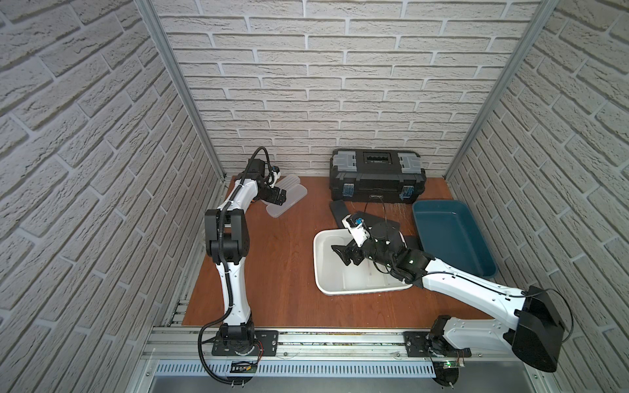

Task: Place the pencil cases by color into the storage box
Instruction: Move the pencil case to the center of the board.

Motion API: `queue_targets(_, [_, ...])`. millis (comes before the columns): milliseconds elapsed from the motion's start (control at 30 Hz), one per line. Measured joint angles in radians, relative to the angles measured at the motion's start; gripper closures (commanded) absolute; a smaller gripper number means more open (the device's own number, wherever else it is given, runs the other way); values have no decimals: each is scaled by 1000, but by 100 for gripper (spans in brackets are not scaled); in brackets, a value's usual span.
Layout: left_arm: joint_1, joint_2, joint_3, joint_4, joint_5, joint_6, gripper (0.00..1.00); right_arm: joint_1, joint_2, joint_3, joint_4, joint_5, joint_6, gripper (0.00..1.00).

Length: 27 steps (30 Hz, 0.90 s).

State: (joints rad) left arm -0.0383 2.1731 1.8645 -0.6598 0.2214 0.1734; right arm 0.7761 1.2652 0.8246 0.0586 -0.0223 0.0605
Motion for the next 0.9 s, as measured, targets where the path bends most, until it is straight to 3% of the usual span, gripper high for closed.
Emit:
queue_targets(333, [-2,50,4,-4,16,14,2,0,124,39,148,-86,-85,11])
queue_targets(900, [-3,98,0,-13,8,10,2,0,127,55,162,-129,-107,11])
